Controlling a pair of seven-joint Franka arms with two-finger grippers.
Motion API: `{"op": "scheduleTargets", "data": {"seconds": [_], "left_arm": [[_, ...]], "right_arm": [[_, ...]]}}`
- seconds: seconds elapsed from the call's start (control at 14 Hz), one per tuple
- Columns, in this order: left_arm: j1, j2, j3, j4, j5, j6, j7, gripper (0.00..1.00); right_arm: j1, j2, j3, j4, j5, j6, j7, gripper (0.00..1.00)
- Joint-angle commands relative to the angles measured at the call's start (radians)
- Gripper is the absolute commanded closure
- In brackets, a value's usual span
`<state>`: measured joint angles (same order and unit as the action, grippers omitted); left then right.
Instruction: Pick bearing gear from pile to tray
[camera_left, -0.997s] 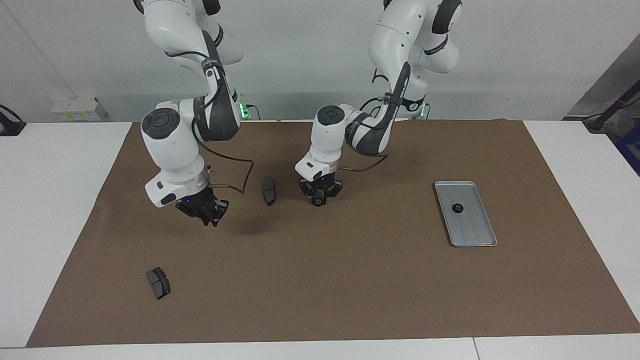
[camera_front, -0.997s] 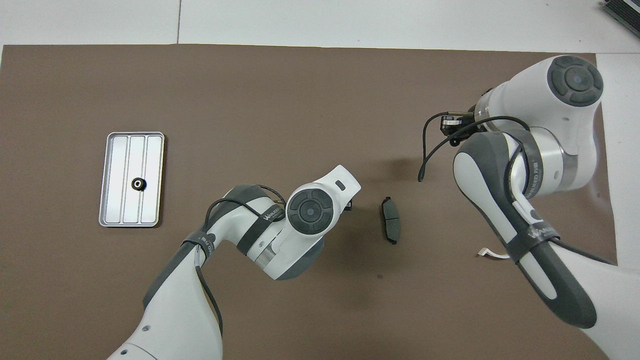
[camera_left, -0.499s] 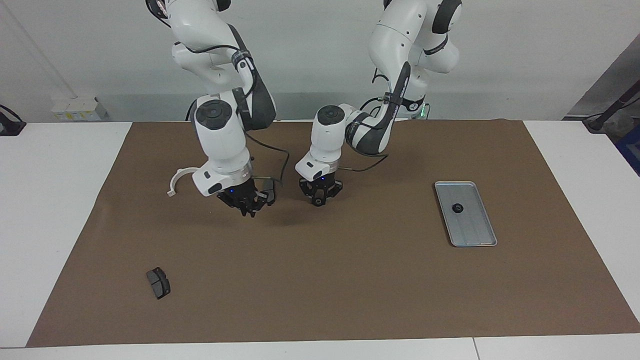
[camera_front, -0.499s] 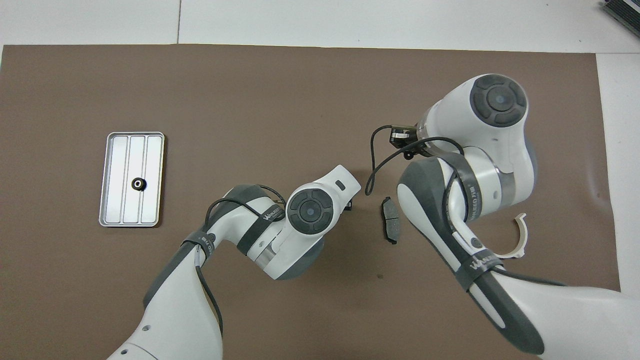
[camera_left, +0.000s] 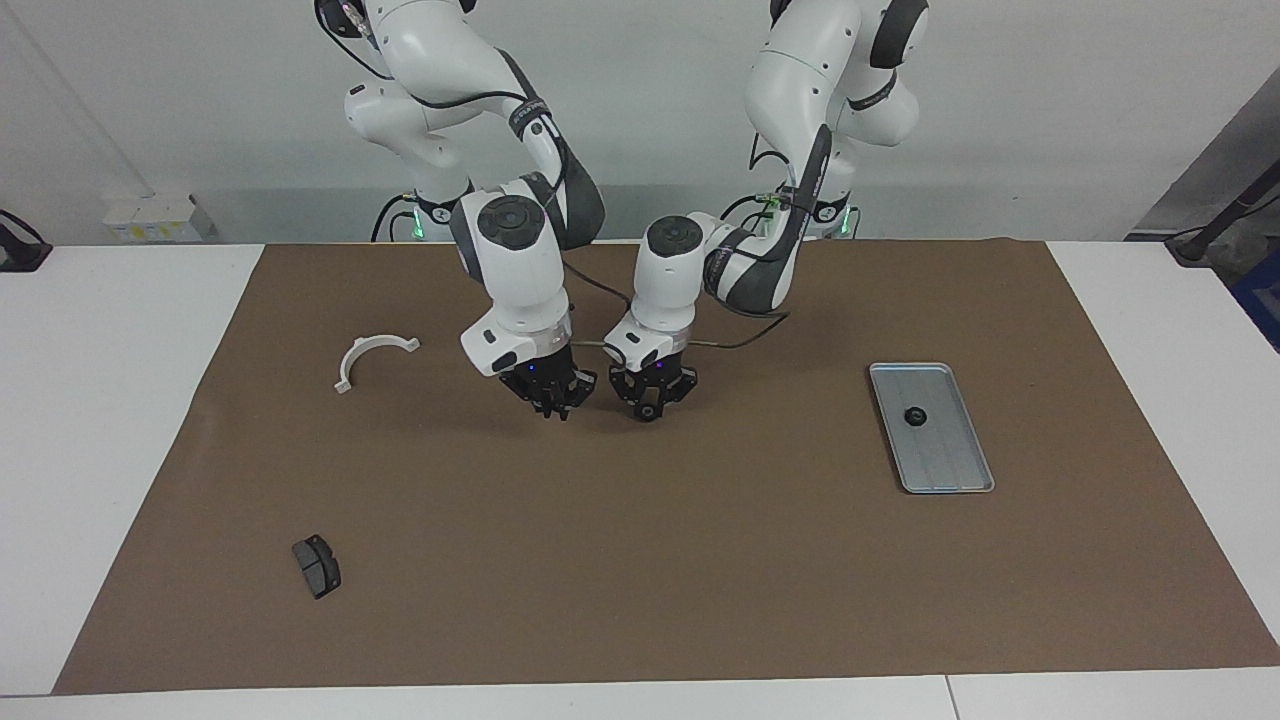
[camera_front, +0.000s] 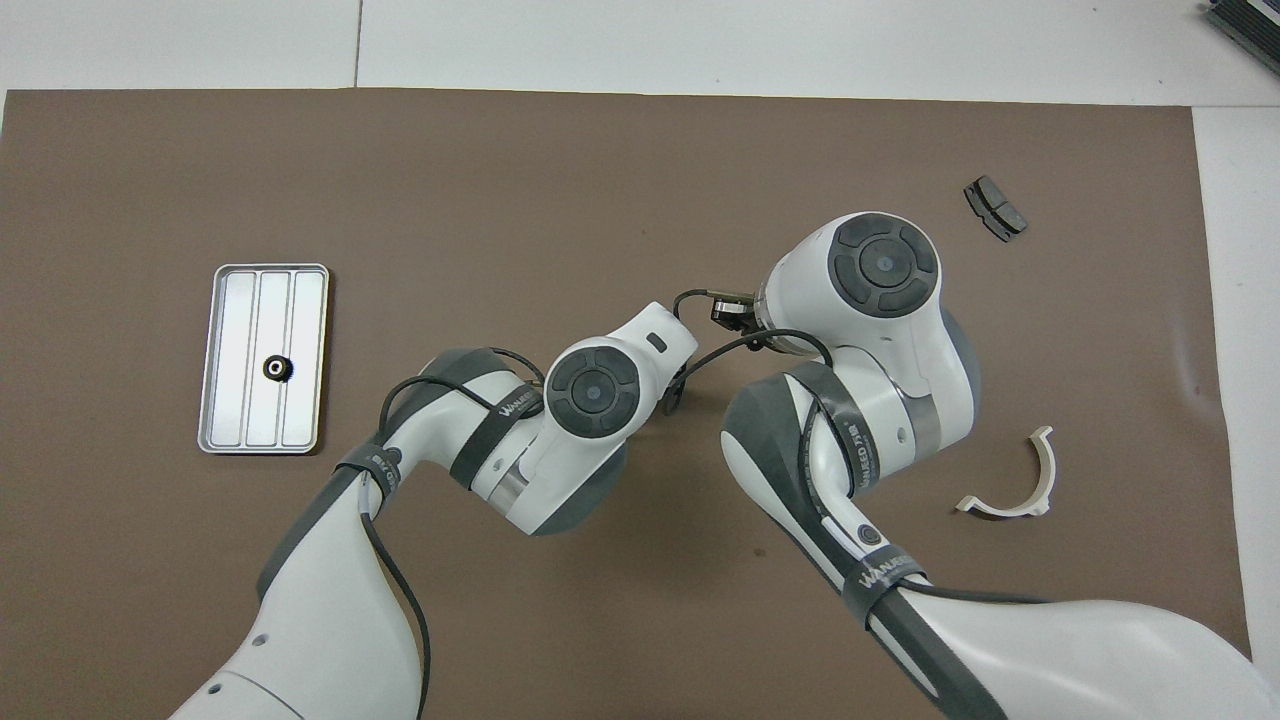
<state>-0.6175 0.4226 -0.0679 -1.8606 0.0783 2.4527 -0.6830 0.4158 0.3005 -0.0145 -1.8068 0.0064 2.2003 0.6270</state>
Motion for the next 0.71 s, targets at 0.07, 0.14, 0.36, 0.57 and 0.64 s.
{"op": "scheduleTargets", "data": {"seconds": [0.07, 0.14, 0.36, 0.57, 0.64], "left_arm": [[0.105, 0.022, -0.001, 0.092, 0.011, -0.104, 0.06, 1.0], [0.14, 0.022, -0.001, 0.104, 0.012, -0.104, 0.08, 1.0], [0.238, 0.006, -0.003, 0.112, 0.011, -0.122, 0.146, 1.0], [0.358, -0.042, -0.004, 0.104, 0.003, -0.234, 0.346, 1.0], [0.392, -0.057, -0.004, 0.101, 0.003, -0.28, 0.426, 1.0]], "right_arm": [[-0.005, -0.027, -0.001, -0.031, 0.017, 0.022, 0.01, 1.0], [0.006, -0.027, 0.001, -0.032, 0.017, 0.025, 0.01, 1.0], [0.076, -0.018, -0.001, -0.045, 0.017, 0.042, 0.03, 1.0], [0.138, -0.018, -0.001, -0.086, 0.017, 0.075, 0.033, 1.0], [0.152, -0.015, -0.001, -0.097, 0.015, 0.078, 0.034, 1.0]]}}
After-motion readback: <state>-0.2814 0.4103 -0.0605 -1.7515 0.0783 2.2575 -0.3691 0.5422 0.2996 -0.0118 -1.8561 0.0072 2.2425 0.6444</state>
